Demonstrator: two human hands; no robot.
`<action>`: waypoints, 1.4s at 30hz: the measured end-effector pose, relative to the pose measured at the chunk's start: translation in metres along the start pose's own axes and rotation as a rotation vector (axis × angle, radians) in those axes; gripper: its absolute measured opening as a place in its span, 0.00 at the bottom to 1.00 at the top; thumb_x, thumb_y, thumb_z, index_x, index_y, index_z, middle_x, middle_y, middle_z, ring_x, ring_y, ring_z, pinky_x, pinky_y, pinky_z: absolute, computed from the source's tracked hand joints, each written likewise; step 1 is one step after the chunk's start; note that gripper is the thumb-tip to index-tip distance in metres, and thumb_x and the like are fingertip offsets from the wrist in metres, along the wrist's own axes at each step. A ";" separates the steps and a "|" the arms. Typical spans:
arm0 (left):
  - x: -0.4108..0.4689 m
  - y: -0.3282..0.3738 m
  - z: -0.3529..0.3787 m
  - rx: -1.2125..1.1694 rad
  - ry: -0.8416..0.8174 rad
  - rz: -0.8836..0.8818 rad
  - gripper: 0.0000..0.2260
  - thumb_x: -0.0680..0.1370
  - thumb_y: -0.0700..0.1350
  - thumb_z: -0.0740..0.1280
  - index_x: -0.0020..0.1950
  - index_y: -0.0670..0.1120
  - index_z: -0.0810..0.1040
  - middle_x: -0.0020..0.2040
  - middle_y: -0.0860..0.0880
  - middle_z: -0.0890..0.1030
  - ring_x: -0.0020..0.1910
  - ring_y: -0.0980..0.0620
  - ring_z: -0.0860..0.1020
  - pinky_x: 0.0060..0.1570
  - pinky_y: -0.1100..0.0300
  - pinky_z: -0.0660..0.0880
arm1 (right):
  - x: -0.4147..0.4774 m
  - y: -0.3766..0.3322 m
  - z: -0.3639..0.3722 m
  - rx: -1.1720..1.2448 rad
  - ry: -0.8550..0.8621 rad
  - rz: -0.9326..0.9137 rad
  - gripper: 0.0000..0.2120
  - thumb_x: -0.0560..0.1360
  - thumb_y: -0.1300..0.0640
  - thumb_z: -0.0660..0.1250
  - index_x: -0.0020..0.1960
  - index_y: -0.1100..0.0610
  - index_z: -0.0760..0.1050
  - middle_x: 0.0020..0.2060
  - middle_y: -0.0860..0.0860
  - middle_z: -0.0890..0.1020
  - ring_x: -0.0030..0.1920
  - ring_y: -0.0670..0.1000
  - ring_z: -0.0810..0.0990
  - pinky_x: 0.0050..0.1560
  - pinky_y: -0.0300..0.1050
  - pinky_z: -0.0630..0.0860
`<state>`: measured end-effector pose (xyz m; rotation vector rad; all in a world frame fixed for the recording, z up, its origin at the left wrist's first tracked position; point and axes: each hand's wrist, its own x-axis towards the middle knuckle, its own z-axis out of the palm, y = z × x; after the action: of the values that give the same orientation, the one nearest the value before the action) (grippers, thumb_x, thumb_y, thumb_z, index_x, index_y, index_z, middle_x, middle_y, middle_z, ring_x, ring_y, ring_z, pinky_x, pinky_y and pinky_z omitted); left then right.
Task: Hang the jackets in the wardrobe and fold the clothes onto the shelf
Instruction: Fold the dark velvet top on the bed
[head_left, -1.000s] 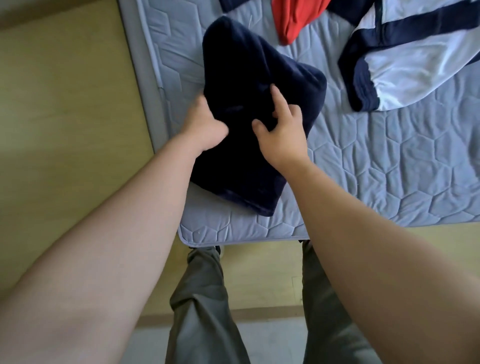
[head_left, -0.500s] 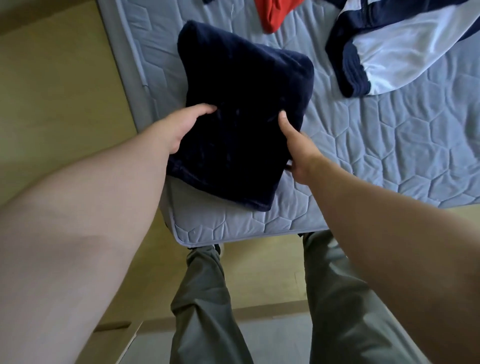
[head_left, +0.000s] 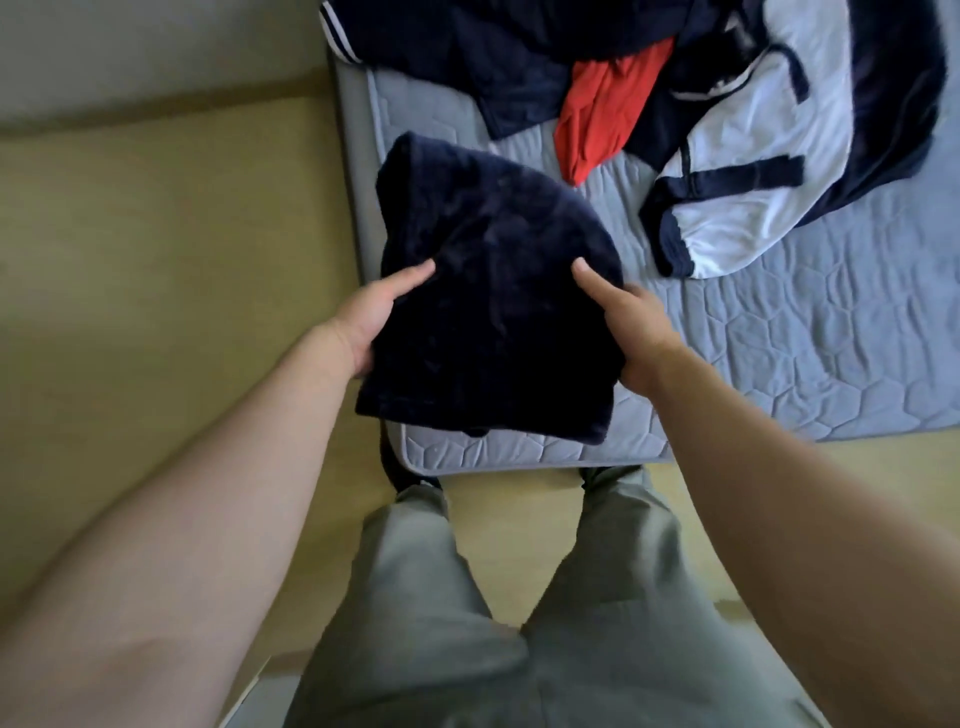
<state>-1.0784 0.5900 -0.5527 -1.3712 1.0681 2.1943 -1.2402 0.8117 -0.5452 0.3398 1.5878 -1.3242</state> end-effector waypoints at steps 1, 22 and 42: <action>-0.031 0.004 -0.005 -0.017 -0.011 -0.007 0.20 0.74 0.60 0.71 0.60 0.49 0.85 0.59 0.44 0.84 0.57 0.44 0.83 0.51 0.53 0.81 | -0.026 -0.008 0.010 -0.037 -0.031 -0.003 0.25 0.68 0.42 0.78 0.58 0.56 0.81 0.51 0.54 0.87 0.50 0.56 0.86 0.48 0.50 0.83; -0.506 -0.079 -0.149 -0.501 0.395 0.505 0.22 0.70 0.60 0.75 0.58 0.48 0.85 0.59 0.42 0.84 0.55 0.41 0.83 0.43 0.53 0.82 | -0.344 -0.065 0.291 -0.538 -0.788 -0.034 0.24 0.62 0.44 0.83 0.56 0.46 0.83 0.55 0.55 0.85 0.54 0.59 0.85 0.57 0.57 0.80; -0.769 -0.216 -0.439 -0.998 0.903 1.030 0.31 0.64 0.56 0.80 0.64 0.47 0.81 0.60 0.42 0.83 0.58 0.40 0.82 0.60 0.46 0.75 | -0.540 0.031 0.739 -0.833 -1.359 -0.217 0.47 0.59 0.63 0.83 0.72 0.41 0.69 0.62 0.53 0.79 0.53 0.61 0.84 0.49 0.58 0.83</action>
<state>-0.3060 0.4818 -0.0811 -2.9556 1.0878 3.1218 -0.5969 0.3838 -0.0528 -1.0638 0.8082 -0.5892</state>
